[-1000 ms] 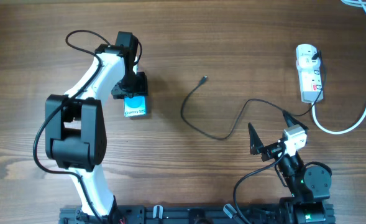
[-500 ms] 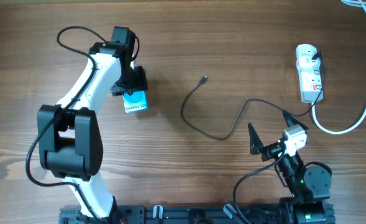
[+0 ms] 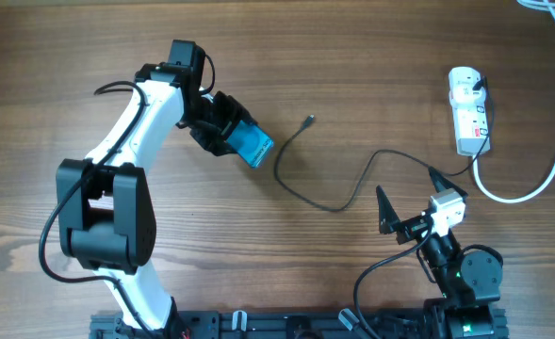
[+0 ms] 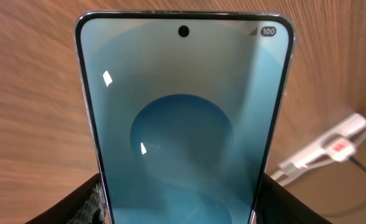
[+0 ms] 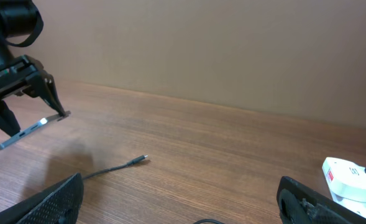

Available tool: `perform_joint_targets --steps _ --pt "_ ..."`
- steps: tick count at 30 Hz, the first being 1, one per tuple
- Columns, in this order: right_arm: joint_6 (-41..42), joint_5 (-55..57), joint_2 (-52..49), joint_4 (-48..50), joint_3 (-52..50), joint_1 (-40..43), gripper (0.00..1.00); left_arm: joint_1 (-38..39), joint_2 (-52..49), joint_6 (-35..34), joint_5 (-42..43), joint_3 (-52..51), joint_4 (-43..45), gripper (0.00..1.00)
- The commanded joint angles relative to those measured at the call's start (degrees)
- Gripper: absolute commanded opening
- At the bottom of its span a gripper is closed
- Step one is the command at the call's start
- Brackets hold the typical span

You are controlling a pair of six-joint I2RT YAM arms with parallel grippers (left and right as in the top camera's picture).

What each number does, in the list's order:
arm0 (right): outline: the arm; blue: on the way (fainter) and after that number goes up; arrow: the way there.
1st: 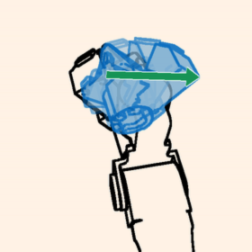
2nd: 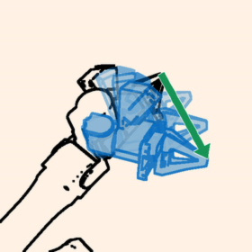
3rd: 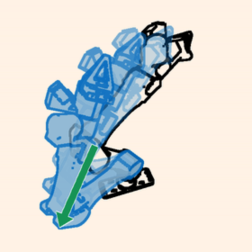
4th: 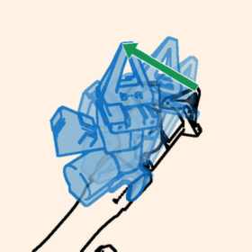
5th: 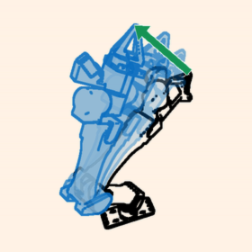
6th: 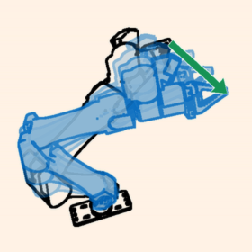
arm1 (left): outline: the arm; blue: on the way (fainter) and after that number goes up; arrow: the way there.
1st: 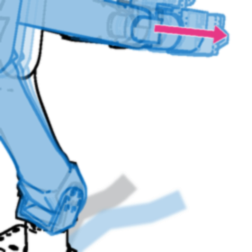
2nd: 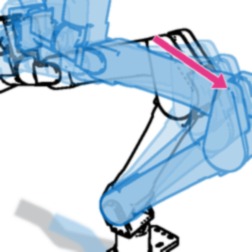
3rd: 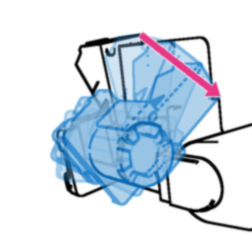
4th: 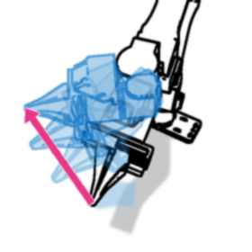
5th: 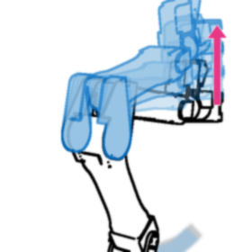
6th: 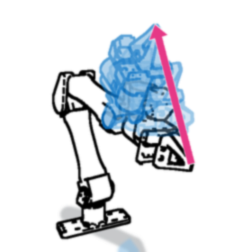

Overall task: Plug charger to phone and switch on socket
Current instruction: 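Lift the phone with the left gripper and turn it upright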

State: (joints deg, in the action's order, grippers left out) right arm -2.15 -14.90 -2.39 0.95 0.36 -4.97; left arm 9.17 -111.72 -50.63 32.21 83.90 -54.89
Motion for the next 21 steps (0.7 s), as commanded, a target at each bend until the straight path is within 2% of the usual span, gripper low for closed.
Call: perform_joint_targets --steps 1,11,15,21 --pt "0.81 0.55 0.28 0.24 -0.07 -0.33 1.0 -0.07 2.64 -7.32 11.52 1.62 -0.04 0.04" --pt "0.83 0.55 0.28 0.24 -0.07 -0.33 1.0 -3.89 2.64 -7.32 39.3 1.62 -0.13 0.04" --pt "0.79 0.55 0.28 0.24 -0.07 -0.33 1.0 -7.06 2.64 -7.32 41.94 1.62 -1.46 0.04" --pt "0.81 0.55 0.28 0.24 -0.07 -0.33 1.0 -14.45 2.64 -6.67 46.84 1.62 -11.93 0.04"
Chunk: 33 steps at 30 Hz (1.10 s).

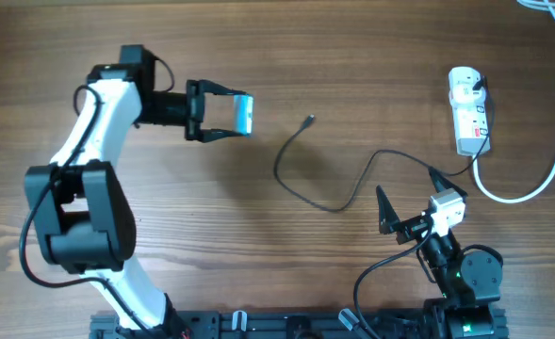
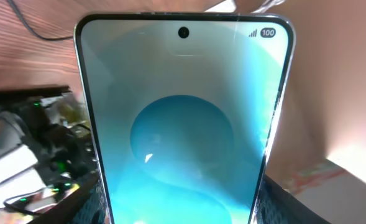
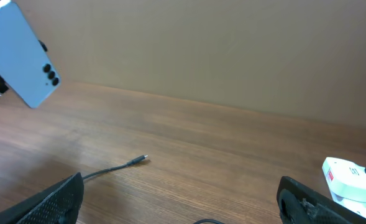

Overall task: Plug charger to phone and switch on socket
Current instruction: 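Lift the phone with the left gripper and turn it upright, then bring the right gripper toward the phone held by the left gripper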

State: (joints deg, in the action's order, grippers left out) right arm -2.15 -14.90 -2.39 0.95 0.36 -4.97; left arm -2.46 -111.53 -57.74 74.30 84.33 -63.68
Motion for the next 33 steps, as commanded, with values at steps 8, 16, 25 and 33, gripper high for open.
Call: perform_joint_targets --steps 8,16,25,33 --pt "0.81 0.55 0.28 0.26 -0.07 -0.33 1.0 -3.61 2.45 3.93 4.7 1.18 -4.5 0.04" --pt "0.81 0.55 0.28 0.24 -0.07 -0.31 1.0 -2.49 2.45 9.57 -3.15 1.18 -5.22 0.04" --pt "0.66 1.6 0.28 0.26 -0.07 -0.31 1.0 0.0 2.45 9.35 -17.97 1.18 -6.23 0.04" --pt "10.67 0.04 0.28 1.44 -0.04 -0.31 1.0 0.0 2.45 9.31 -31.06 1.18 -5.97 0.04"
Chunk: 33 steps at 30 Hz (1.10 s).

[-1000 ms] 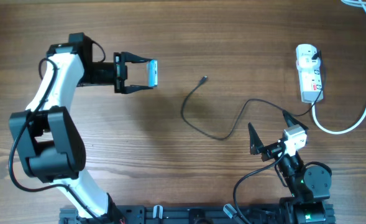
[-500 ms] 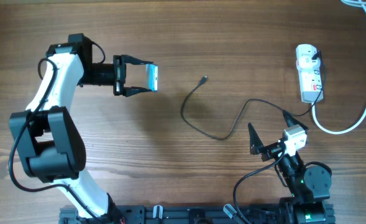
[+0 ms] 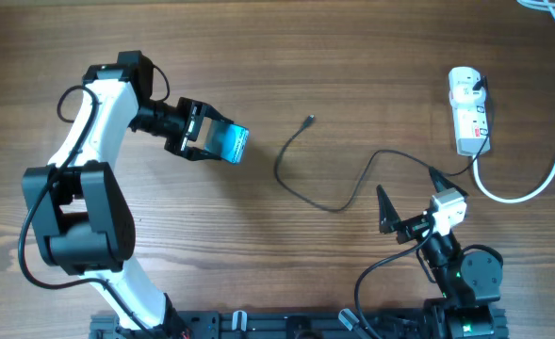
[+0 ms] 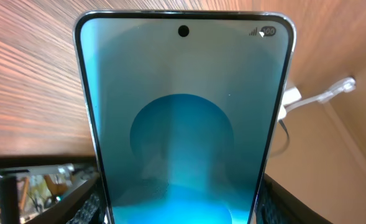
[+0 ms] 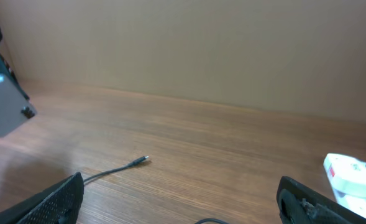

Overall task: Plug charger to phone and switch on socket
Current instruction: 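Bring the right gripper toward the phone held by the left gripper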

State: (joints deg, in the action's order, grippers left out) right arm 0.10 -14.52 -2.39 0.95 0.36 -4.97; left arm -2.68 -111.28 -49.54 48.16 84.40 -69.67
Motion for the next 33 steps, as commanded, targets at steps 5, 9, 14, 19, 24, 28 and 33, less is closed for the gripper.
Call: perform_joint_targets --steps 5,9,14,19,24,28,33 --pt "14.25 -5.84 0.28 2.36 0.04 -0.31 1.0 0.22 2.21 1.09 -11.02 1.11 2.6 0.04" --pt "18.14 -8.79 -0.17 0.9 2.1 -0.31 1.0 0.24 2.21 0.94 -14.23 1.11 2.58 0.04" --pt "19.93 -15.85 -9.03 -0.37 7.91 -0.31 1.0 0.28 2.21 1.16 -15.28 1.11 2.6 0.04" --pt "19.82 -22.56 -26.03 -5.07 21.33 -0.31 1.0 1.49 2.21 1.14 -17.09 1.11 2.64 0.04" --pt "19.76 -30.47 -44.37 -16.52 38.03 -0.31 1.0 3.1 2.21 1.14 -18.1 1.11 3.28 0.04" --pt "21.09 -39.8 -53.44 -17.79 43.76 -0.31 1.0 3.21 2.21 1.14 -18.03 1.11 3.39 0.04" --pt "46.82 -36.48 -59.69 -14.01 43.67 -0.33 0.99 3.21 2.21 0.66 -16.06 1.11 3.26 0.04"
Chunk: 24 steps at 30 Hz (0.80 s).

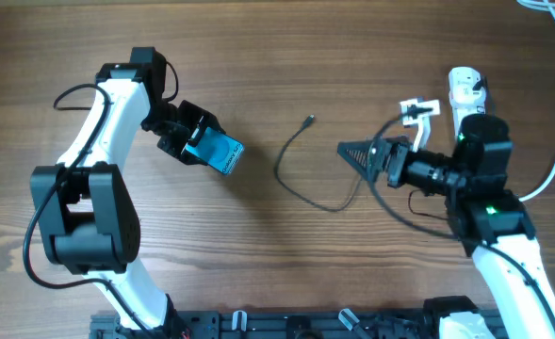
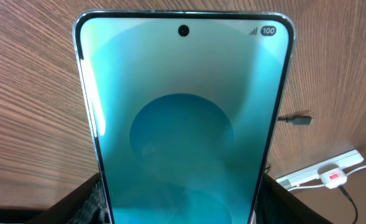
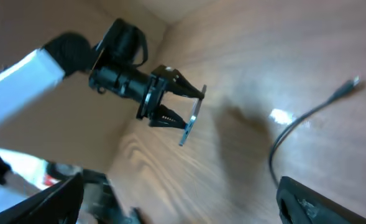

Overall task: Plug charger to phone and switch on socket
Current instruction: 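Bring the right gripper toward the phone held by the left gripper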

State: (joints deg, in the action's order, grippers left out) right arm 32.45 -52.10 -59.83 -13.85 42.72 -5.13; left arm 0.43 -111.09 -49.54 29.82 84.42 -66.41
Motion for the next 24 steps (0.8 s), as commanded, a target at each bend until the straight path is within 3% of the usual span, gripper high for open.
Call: perform_joint_targets --steps 1,3,6,9,13,16,24 --pt "13.57 1.38 -3.85 0.92 1.18 -0.17 0.96 0.11 2.01 0.63 4.26 1.09 0.0 0.04" --pt "15.17 1.75 -6.36 0.79 1.16 -0.17 0.89 0.11 2.01 -2.29 6.86 1.09 -0.33 0.04" --pt "13.79 1.75 -8.9 0.74 1.14 -1.57 0.89 0.11 2.01 -7.17 11.02 1.09 -0.52 0.04" --pt "15.13 8.92 -10.05 0.5 1.14 -5.64 0.88 0.52 2.01 -8.48 14.73 1.09 -0.63 0.04" --pt "17.73 17.97 -10.08 0.96 1.16 -11.63 0.88 3.69 2.01 -9.94 13.57 1.09 0.46 0.04" --pt "18.84 19.85 -10.08 0.79 1.16 -14.27 0.81 7.65 2.01 -15.06 9.11 1.09 2.32 0.04" --pt "22.21 28.63 -10.14 -0.42 1.14 -19.69 0.79 17.4 2.01 -21.9 -1.33 1.09 7.34 0.04"
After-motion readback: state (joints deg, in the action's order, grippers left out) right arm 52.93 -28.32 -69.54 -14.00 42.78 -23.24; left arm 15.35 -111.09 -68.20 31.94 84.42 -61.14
